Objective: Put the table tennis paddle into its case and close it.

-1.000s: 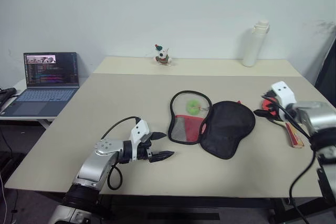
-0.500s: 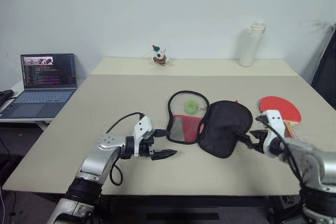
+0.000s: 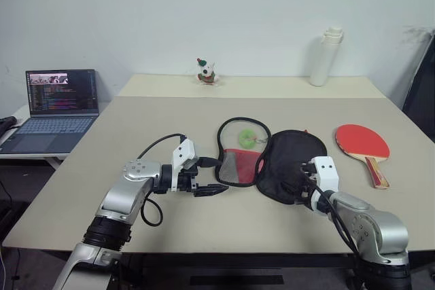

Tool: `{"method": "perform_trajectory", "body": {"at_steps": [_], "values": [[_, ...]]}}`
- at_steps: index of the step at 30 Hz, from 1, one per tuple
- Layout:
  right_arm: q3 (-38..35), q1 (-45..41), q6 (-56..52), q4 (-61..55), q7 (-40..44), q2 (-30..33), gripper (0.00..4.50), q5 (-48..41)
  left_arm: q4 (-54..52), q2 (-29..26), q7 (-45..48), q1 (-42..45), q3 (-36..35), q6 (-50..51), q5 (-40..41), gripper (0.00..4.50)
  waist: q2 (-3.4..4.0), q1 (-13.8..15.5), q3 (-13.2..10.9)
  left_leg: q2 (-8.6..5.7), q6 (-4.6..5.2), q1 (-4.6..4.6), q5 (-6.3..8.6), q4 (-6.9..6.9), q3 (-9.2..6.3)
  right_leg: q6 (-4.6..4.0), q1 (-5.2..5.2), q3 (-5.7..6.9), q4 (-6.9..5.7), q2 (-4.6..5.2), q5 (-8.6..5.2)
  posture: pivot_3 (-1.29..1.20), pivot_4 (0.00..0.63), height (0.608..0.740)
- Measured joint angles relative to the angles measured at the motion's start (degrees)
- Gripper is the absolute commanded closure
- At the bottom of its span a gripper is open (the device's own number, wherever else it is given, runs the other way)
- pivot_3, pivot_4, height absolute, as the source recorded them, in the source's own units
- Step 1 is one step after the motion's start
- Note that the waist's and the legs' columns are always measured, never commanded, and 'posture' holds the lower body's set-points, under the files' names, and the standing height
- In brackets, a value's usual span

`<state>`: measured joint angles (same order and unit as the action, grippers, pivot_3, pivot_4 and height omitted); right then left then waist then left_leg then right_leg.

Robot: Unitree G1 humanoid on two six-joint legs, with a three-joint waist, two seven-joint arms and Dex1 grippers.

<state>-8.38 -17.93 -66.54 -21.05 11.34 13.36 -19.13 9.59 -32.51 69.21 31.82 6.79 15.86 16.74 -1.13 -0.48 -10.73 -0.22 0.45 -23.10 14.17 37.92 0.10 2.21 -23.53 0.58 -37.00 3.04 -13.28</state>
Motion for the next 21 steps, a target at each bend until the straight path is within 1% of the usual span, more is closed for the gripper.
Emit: {"method": "perform_trajectory", "body": {"at_steps": [6, 9, 16, 19, 21], "values": [[0.1, -2.6, 1.0, 2.2, 1.5, 2.3, 3.44, -0.2, -0.2, 0.0, -1.0, -0.1, 0.0, 0.1, 0.0, 0.27, 0.0, 0.0, 0.0, 0.0, 0.0, 0.0, 0.0, -0.01, -0.02, -0.02, 0.0, 0.01, 0.0, 0.0, 0.01, 0.0, 0.15, 0.74], [-1.0, -4.5, 0.7, 4.3, 3.6, 5.0, 4.45, -1.1, -0.9, 0.0, -1.2, -0.4, 0.0, 0.2, 0.0, 0.27, 0.0, 0.0, 0.0, 0.0, 0.0, 0.0, 0.0, -0.01, 0.0, -0.04, 0.0, 0.0, 0.01, 0.0, 0.02, 0.0, 0.15, 0.74], [-2.3, -10.8, -1.3, 12.5, 10.3, 14.1, 4.45, -3.9, -1.0, 0.0, -1.3, -1.0, -0.1, -0.1, 0.0, 0.27, 0.0, 0.0, 0.0, 0.0, 0.0, 0.0, 0.0, -0.01, 0.01, -0.06, 0.0, 0.01, 0.0, 0.0, 0.03, 0.0, 0.15, 0.74], [-1.4, -14.7, -0.5, 19.7, 14.2, 18.6, 4.45, -4.2, -0.9, 0.1, -1.2, -1.0, -0.2, -0.3, 0.0, 0.27, 0.0, 0.0, 0.0, -0.01, 0.0, 0.0, 0.0, -0.01, 0.03, -0.08, 0.01, 0.0, 0.02, 0.0, 0.05, 0.0, 0.15, 0.74], [0.3, -18.6, 1.6, 27.2, 17.7, 22.4, 4.45, -3.5, -0.8, 0.1, -1.2, -1.1, -0.2, -0.5, 0.0, 0.27, 0.0, 0.0, 0.0, -0.04, 0.01, 0.0, 0.0, 0.0, 0.08, -0.1, 0.0, -0.03, 0.02, 0.01, 0.07, 0.0, 0.15, 0.74]]}}
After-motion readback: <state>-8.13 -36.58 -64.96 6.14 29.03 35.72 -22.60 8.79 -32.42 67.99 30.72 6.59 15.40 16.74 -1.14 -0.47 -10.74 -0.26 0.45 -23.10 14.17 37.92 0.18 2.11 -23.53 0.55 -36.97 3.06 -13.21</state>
